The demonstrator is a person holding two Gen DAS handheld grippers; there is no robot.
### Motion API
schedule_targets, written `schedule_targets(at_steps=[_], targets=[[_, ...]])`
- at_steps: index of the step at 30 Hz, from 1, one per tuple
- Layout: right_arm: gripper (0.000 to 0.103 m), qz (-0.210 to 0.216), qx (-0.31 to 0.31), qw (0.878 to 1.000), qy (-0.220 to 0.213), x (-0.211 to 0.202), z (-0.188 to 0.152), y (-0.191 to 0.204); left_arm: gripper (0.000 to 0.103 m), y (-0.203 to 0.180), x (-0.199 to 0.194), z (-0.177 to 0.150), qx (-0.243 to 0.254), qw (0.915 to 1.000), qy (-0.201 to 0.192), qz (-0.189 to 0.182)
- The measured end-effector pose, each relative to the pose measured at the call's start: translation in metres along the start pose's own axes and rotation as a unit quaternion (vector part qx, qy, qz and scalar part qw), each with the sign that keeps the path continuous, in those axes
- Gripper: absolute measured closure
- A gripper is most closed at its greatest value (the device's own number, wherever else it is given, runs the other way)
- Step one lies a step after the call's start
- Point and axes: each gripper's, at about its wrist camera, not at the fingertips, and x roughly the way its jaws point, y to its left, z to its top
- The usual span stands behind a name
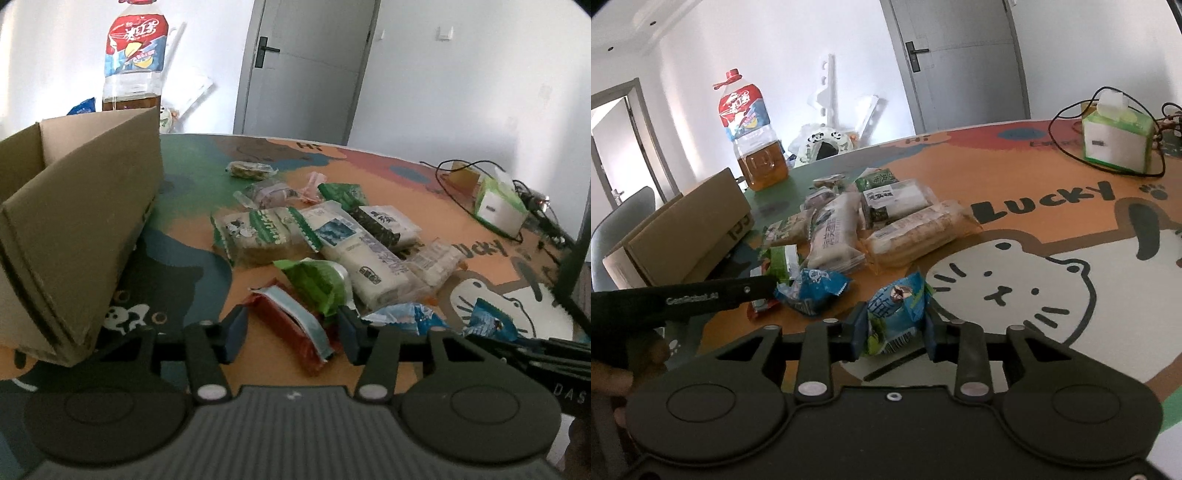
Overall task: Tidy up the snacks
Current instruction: 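Lift the blue bag with the right tool while the left tool lifts the red bar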
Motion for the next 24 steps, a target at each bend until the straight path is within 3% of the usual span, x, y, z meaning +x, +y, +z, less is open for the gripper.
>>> schedule_targets(at_steps=[5, 6, 10, 12, 14, 16, 24], targets=[[0.065, -0.008, 0.004, 1.0, -0.004, 0.007, 0.003, 0.006, 0.055, -0.002, -0.003, -0.008, 0.019, 0.9996, -0.013, 0.013], [0.06, -0.01, 0.004, 1.0, -0.005, 0.008, 0.003, 0.008, 0.056, -0.001, -0.005, -0.009, 0.021, 0.9996, -0.015, 0.015], [0.042, -0.008, -0.002, 1.0, -0.009, 0.013, 0.003, 0.018, 0.076, 0.009, -0.011, -0.011, 0.005, 0.9996, -0.021, 0.021], [0.041, -0.015, -0.012, 1.0, -0.011, 0.015, 0.002, 0.023, 0.078, 0.014, -0.012, -0.012, -0.004, 0.9996, -0.023, 0.014], [0.044, -0.023, -0.018, 0.999, -0.015, 0.017, 0.001, 0.027, 0.084, 0.018, -0.014, -0.012, -0.012, 0.9995, -0.026, 0.009], [0.064, -0.027, -0.022, 0.999, -0.017, 0.018, 0.002, 0.029, 0.093, 0.021, -0.016, -0.013, -0.021, 0.9995, -0.025, 0.002], [0.071, -0.018, -0.018, 1.0, -0.01, 0.015, 0.003, 0.033, 0.096, 0.026, -0.034, -0.021, -0.033, 0.9991, -0.023, -0.016]])
